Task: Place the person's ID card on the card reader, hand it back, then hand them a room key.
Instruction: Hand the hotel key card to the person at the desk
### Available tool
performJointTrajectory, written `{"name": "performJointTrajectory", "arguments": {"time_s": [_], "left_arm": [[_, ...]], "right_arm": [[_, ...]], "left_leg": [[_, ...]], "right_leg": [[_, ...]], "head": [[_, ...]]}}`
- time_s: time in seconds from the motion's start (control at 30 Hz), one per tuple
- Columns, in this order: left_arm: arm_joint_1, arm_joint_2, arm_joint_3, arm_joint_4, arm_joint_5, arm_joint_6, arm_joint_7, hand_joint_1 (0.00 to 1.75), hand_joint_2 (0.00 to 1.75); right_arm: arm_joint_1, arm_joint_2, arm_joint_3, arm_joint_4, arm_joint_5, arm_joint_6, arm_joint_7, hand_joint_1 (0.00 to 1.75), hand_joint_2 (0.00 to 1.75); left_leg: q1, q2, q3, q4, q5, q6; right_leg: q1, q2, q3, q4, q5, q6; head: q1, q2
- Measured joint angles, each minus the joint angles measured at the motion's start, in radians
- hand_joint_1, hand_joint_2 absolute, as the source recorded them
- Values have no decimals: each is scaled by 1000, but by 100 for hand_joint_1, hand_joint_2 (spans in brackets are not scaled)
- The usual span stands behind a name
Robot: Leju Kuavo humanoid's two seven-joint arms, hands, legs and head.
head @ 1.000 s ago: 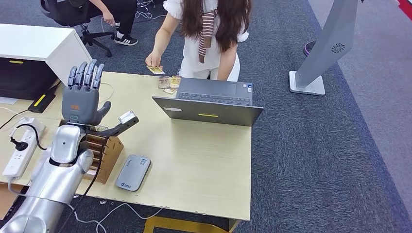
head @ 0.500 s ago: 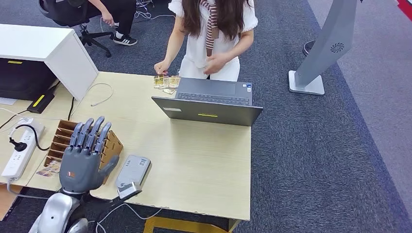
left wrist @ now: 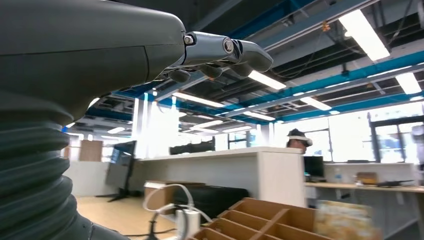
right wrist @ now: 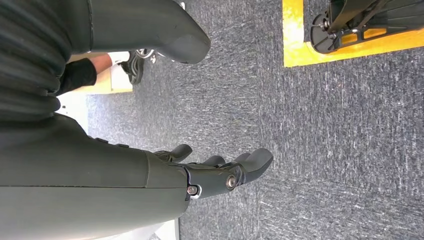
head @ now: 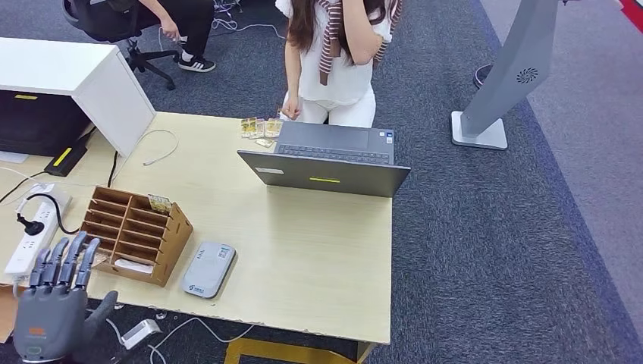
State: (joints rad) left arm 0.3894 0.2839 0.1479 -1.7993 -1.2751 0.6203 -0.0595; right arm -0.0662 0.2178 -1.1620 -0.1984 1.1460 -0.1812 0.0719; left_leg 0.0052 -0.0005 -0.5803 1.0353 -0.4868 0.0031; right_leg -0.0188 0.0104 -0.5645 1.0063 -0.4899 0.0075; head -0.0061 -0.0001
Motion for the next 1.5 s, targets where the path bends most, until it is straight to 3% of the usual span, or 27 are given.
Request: {"name": "performJointTrajectory", "arguments": {"time_s": [0.2,0.4,0.6,0.73,0.93,1.13,1.27,1.5], "left_arm": [[-7,-43,133,39,-11,-4,-49,0,175],[-70,-73,272,132,-5,-13,-124,0,175],[-107,-89,327,195,-24,-22,-132,0,175],[-151,-90,330,261,-69,-52,-110,0,175],[-201,-83,319,352,-129,-169,-18,0,175],[-221,-73,306,388,-135,-211,3,0,175],[-227,-59,266,392,-132,-259,33,0,175],[-261,-30,172,392,-114,-265,84,0,175]], "right_arm": [[0,0,0,0,9,0,-1,0,175],[-1,0,1,0,24,1,1,0,175],[-1,0,4,0,33,2,0,0,175],[-2,0,6,0,36,8,-1,0,175],[-2,0,13,0,39,17,-1,0,175],[-3,0,15,0,47,17,-2,0,175],[-3,0,16,0,47,20,-2,0,175],[-3,0,17,0,50,23,-10,0,175]], "left_leg": [[0,-1,0,0,0,0],[0,-1,0,0,0,0],[0,-2,0,0,0,0],[0,-2,0,0,0,0],[0,-2,1,0,0,0],[0,-2,1,0,0,0],[0,-2,1,0,0,0],[0,-2,1,0,0,0]], "right_leg": [[0,-1,1,0,0,0],[0,-1,1,0,0,0],[0,-2,1,0,0,0],[0,-2,1,0,0,0],[0,-2,1,0,0,0],[0,-2,1,0,0,0],[0,-2,0,0,0,0],[0,-1,1,0,0,0]], "head": [[0,0],[0,0],[0,0],[0,0],[0,0],[0,0],[0,0],[0,0]]}}
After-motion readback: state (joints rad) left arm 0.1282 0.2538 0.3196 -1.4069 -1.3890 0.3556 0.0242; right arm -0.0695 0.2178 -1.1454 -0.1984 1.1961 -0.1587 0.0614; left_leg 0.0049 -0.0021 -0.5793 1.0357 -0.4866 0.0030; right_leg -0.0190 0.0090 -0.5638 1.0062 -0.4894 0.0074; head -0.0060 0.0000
